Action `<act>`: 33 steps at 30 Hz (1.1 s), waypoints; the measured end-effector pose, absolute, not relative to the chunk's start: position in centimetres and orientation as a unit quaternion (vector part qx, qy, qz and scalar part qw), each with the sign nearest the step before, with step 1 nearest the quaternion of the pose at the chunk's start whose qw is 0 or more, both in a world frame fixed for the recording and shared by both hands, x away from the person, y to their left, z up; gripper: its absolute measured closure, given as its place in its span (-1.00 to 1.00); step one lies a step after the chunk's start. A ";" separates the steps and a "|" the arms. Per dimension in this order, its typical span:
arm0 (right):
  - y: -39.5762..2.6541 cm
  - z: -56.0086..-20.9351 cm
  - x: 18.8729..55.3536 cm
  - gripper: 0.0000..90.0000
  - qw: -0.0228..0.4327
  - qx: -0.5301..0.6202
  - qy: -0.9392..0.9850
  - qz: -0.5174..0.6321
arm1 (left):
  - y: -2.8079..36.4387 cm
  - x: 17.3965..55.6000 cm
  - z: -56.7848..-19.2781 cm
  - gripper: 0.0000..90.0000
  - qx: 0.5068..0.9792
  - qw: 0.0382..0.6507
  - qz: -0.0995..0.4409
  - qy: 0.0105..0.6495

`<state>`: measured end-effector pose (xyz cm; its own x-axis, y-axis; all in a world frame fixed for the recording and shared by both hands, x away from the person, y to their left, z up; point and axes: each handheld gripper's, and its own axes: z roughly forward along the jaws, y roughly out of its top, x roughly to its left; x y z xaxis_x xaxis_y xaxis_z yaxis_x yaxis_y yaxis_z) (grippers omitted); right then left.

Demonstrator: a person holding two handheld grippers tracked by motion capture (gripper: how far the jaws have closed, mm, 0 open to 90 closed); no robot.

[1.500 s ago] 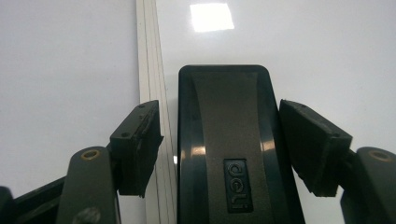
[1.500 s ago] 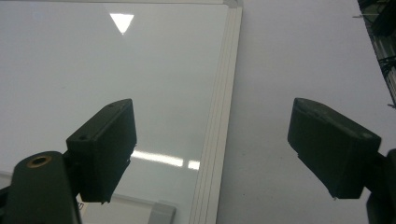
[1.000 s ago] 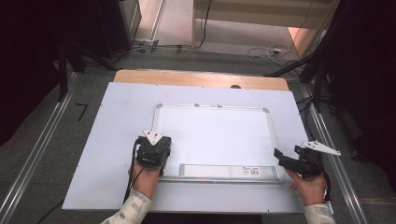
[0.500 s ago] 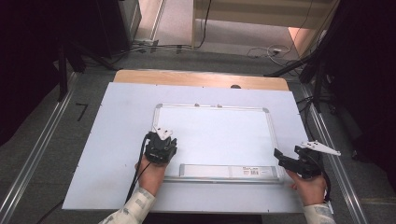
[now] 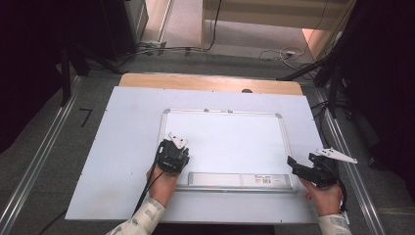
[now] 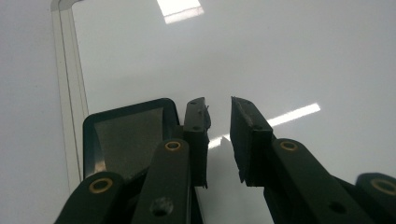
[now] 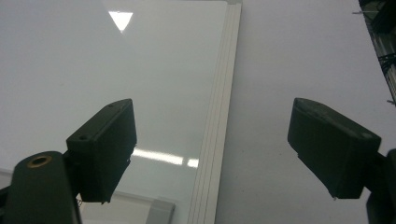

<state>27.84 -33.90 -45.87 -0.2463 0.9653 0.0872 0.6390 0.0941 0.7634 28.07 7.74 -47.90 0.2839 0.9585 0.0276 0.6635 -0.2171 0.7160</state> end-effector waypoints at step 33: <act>-33.9 -45.9 27.8 -0.68 0.230 0.569 0.703 0.358 | 12.7 28.0 -46.1 -0.40 0.686 0.366 0.239 0.582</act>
<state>27.82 -33.93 -45.87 -0.2458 0.9656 0.0845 0.6363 0.0950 0.7656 28.00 12.67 -46.12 0.2091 0.9729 -0.0985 0.6226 -0.0548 0.7806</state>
